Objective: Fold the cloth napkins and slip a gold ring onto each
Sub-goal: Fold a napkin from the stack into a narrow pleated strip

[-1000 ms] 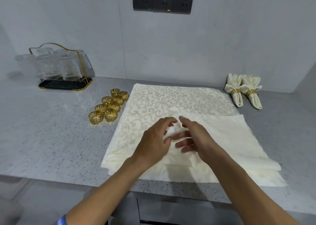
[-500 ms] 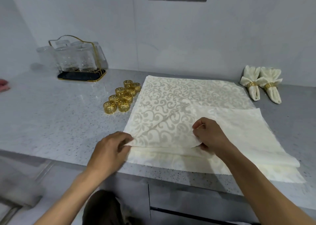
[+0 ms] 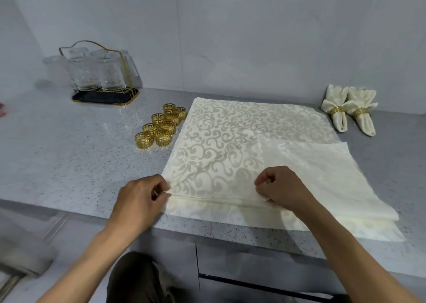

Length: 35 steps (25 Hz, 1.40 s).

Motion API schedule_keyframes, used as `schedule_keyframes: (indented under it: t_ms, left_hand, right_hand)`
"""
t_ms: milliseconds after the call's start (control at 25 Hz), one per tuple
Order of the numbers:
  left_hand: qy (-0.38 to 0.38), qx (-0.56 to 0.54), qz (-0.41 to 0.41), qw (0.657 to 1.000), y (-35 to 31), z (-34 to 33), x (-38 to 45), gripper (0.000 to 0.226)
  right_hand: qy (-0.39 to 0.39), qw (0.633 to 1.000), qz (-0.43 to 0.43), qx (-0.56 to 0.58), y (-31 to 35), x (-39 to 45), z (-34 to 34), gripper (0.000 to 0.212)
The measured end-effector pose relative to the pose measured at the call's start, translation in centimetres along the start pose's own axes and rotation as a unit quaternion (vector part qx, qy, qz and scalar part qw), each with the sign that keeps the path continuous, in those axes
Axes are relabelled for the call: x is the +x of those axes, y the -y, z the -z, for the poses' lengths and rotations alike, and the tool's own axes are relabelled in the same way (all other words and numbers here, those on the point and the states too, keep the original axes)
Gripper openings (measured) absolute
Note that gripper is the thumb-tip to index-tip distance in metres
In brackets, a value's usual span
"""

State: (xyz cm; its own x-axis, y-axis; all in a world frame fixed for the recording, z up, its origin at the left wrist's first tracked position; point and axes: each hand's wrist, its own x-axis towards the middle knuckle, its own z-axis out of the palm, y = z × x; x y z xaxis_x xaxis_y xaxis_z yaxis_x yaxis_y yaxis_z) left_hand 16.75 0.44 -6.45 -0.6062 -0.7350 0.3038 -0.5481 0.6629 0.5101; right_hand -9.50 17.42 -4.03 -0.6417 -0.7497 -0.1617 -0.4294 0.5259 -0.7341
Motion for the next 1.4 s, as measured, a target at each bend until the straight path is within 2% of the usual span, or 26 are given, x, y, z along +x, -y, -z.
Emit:
schedule_keyframes:
  t_ms: [120, 240, 320, 480, 560, 640, 720, 840, 920, 1000, 1080, 1160, 1240, 1280, 1320, 1400]
  left_hand:
    - [0.049, -0.008, -0.017, 0.999, 0.3, 0.5, 0.0, 0.019]
    - [0.007, -0.003, 0.015, 1.000, 0.7, 0.8, -0.1, 0.016]
    - [-0.002, 0.006, 0.036, 0.999, 0.4, 0.7, 0.0, 0.018]
    - [0.040, 0.059, 0.072, 0.995, -0.4, 0.8, 0.3, 0.015]
    - [0.019, 0.134, 0.015, 0.991, -1.3, 1.0, 0.1, 0.013]
    - [0.011, 0.121, -0.068, 0.990, -3.9, 0.3, 0.3, 0.028]
    - [0.076, 0.071, -0.103, 0.989, -7.4, -1.8, 1.4, 0.039]
    - [0.163, 0.112, -0.111, 0.974, -10.1, -6.8, 4.0, 0.054]
    - [0.190, 0.144, -0.100, 0.966, -9.6, -9.1, 4.8, 0.059]
    - [0.194, 0.172, -0.108, 0.960, -8.7, -9.9, 4.7, 0.062]
    - [0.183, 0.177, -0.121, 0.959, -8.4, -10.2, 4.5, 0.065]
    - [0.184, 0.163, -0.114, 0.963, -8.5, -10.2, 4.5, 0.068]
    - [0.197, 0.162, -0.111, 0.960, -8.5, -10.2, 4.5, 0.074]
    - [0.197, 0.164, -0.110, 0.960, -8.5, -10.0, 4.5, 0.077]
    - [0.195, 0.164, -0.109, 0.961, -8.4, -9.9, 4.4, 0.080]
    - [0.200, 0.169, -0.119, 0.958, -8.4, -9.9, 4.5, 0.085]
  right_hand:
    - [0.006, 0.999, -0.021, 0.034, -0.1, 0.1, 0.3, 0.012]
    - [0.026, 0.997, -0.041, 0.056, 0.0, 0.2, 0.9, 0.011]
    - [0.036, 0.998, -0.030, 0.034, 0.0, 0.2, 0.9, 0.011]
    - [0.040, 0.999, 0.005, -0.018, -0.1, 0.1, 0.4, 0.013]
    - [0.027, 0.999, 0.013, -0.023, -0.4, 0.1, 0.3, 0.014]
    - [0.016, 0.999, 0.019, -0.029, -0.5, 0.1, 0.2, 0.012]
    - [0.009, 0.999, 0.025, -0.031, -0.4, -0.1, 0.1, 0.013]
    - [0.009, 0.997, 0.029, -0.070, -0.2, -0.5, -0.1, 0.012]
    - [0.005, 0.988, 0.043, -0.149, 0.8, 0.0, 0.0, 0.006]
    - [-0.082, 0.967, 0.104, -0.216, 2.8, 1.8, -0.2, 0.015]
    - [-0.148, 0.937, 0.187, -0.257, 3.6, 5.0, -1.0, 0.037]
    - [-0.090, 0.919, 0.176, -0.342, 3.0, 7.8, -2.6, 0.056]
    - [-0.017, 0.931, 0.119, -0.346, 0.9, 9.0, -4.3, 0.062]
    - [-0.001, 0.938, 0.118, -0.325, 0.2, 9.4, -4.4, 0.062]
    - [-0.001, 0.943, 0.137, -0.304, -0.4, 9.7, -3.7, 0.060]
    - [-0.074, 0.945, 0.164, -0.274, -1.6, 10.2, -0.2, 0.053]
